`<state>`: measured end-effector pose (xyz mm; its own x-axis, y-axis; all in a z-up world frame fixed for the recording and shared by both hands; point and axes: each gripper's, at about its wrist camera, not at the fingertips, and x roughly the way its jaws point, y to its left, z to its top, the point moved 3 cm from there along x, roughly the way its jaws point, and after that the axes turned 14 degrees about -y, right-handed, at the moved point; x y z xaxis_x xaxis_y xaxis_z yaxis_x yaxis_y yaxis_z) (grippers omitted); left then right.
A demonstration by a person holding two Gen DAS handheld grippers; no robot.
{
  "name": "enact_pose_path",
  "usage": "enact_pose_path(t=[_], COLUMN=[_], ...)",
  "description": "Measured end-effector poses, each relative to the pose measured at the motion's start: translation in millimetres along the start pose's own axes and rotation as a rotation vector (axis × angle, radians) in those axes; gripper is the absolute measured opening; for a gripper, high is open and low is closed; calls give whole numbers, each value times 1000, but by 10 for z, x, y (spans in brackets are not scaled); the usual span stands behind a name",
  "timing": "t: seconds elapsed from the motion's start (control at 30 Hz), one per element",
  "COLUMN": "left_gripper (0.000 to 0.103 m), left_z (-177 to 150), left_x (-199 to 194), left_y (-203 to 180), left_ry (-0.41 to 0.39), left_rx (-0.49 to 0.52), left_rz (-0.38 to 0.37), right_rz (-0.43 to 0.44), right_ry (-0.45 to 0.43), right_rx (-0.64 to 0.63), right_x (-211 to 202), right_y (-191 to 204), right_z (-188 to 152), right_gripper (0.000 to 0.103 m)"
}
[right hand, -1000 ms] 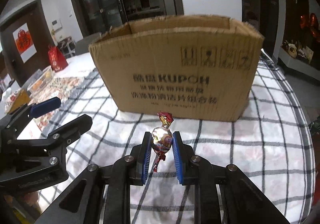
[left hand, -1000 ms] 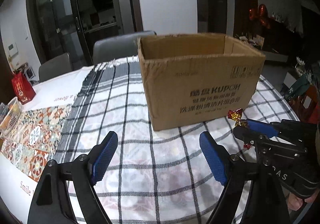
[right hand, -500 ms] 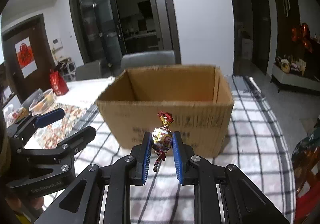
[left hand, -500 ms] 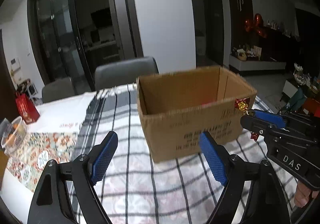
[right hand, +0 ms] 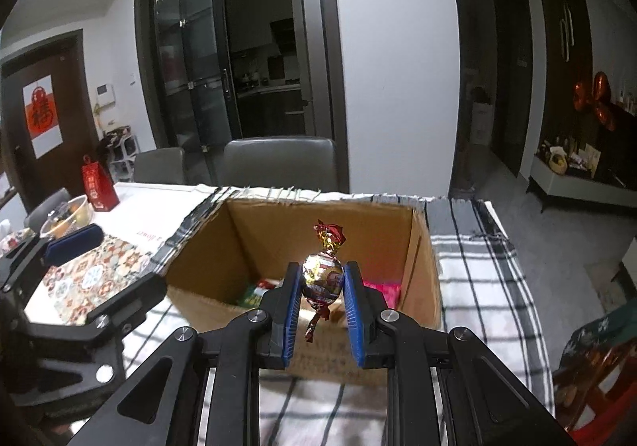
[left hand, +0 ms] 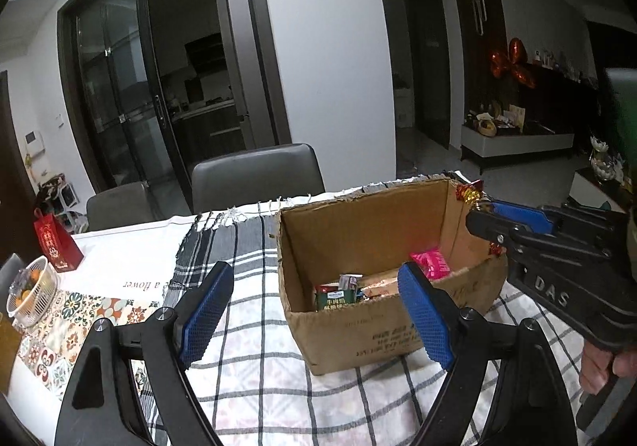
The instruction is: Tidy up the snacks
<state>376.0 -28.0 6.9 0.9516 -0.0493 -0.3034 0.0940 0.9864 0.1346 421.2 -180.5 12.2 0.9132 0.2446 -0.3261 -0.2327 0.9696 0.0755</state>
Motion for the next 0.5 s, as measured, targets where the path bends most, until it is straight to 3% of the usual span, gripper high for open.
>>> enact_pose_path(t=[0.23,0.5], left_gripper=[85,85], left_z=[-20,-15], left_x=[48,-147], left_y=[67,54], left_ry=[5,-6], left_rx=[-12,-28], left_rz=[18,9], right_rz=[-5,10], right_ry=[15,-10], right_rx=[-23,-14], right_x=[37,-294], right_y=[23,65], right_z=[-41,-63], right_gripper=[23,23])
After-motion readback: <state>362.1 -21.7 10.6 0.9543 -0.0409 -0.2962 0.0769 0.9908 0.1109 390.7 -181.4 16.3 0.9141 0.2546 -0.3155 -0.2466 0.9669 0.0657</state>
